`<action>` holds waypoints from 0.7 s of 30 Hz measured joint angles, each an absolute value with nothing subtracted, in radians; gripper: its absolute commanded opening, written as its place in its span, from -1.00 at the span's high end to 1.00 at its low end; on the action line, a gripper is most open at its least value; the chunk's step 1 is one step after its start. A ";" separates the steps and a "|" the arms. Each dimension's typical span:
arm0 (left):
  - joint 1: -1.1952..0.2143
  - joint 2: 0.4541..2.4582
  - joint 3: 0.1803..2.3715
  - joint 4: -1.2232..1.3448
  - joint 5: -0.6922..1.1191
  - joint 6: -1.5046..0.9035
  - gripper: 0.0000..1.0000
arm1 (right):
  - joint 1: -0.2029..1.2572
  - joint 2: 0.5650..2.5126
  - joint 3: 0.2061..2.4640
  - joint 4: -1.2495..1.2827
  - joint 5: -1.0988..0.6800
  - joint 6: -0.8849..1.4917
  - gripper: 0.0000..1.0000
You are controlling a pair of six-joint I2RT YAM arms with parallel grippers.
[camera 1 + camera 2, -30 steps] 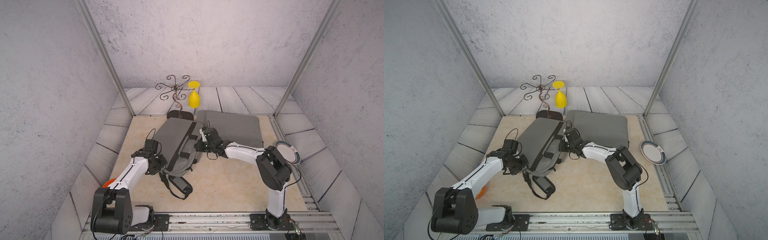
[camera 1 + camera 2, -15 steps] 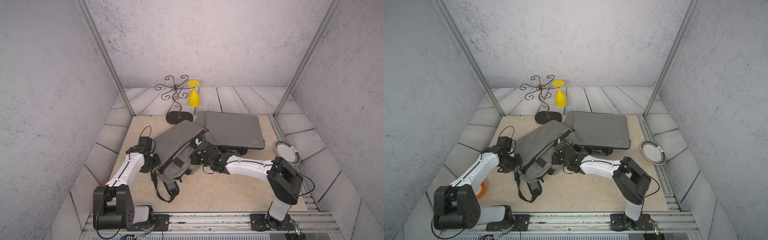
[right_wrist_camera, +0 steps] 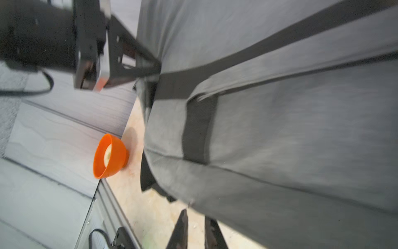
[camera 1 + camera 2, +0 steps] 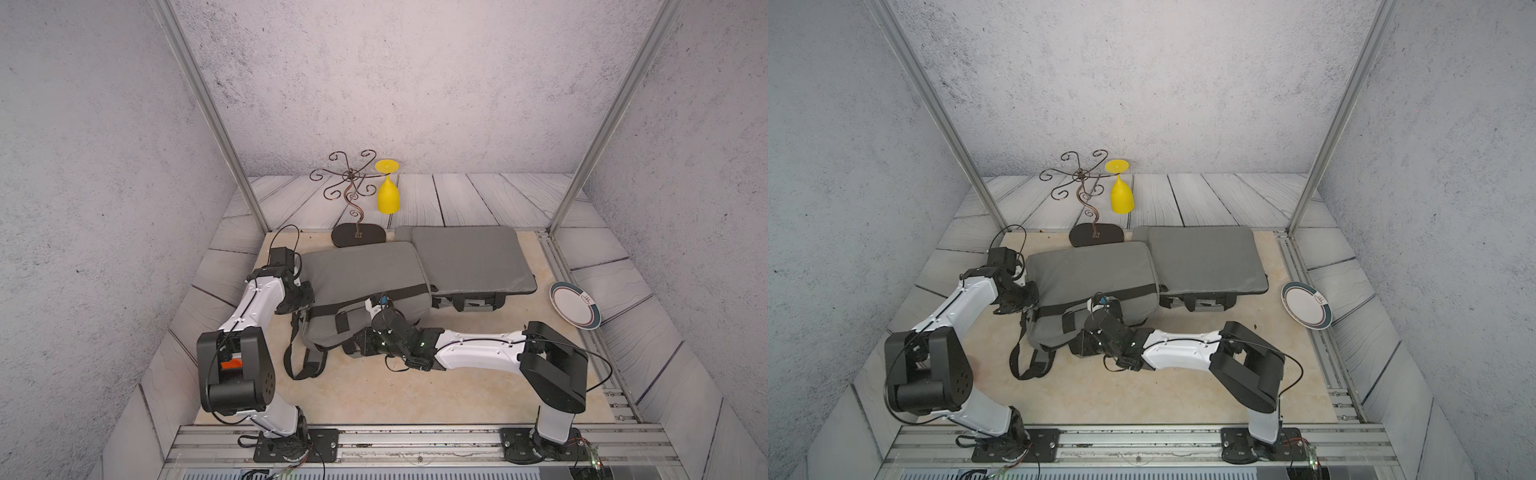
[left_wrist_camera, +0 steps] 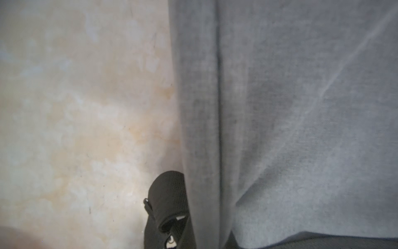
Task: Open the zippered laptop bag and take out the laptop
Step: Adjust the zippered laptop bag at the center of the board.
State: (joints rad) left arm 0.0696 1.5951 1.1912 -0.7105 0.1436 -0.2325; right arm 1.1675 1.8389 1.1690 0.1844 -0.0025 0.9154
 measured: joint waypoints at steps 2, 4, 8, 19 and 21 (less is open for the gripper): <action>0.069 1.618 1.217 -0.711 0.150 -0.218 1.00 | 1.179 1.839 1.170 0.194 -0.018 0.905 0.39; 0.069 1.627 1.219 -0.706 0.153 -0.211 1.00 | 1.186 1.839 1.175 0.197 -0.026 0.895 0.28; 0.069 1.639 1.219 -0.707 0.152 -0.205 0.87 | 1.181 1.837 1.175 0.187 -0.024 0.859 0.15; 0.076 1.709 1.300 -0.717 0.134 -0.199 0.07 | 1.166 1.777 1.131 0.100 0.006 0.564 -0.31; 0.076 1.708 1.318 -0.720 0.134 -0.202 -0.16 | 1.163 1.760 1.116 0.091 0.006 0.522 -0.33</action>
State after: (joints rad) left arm 0.0765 1.7081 1.3178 -0.7197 0.1341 -0.2024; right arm 1.1633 1.7599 1.1160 0.0914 0.0055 0.5217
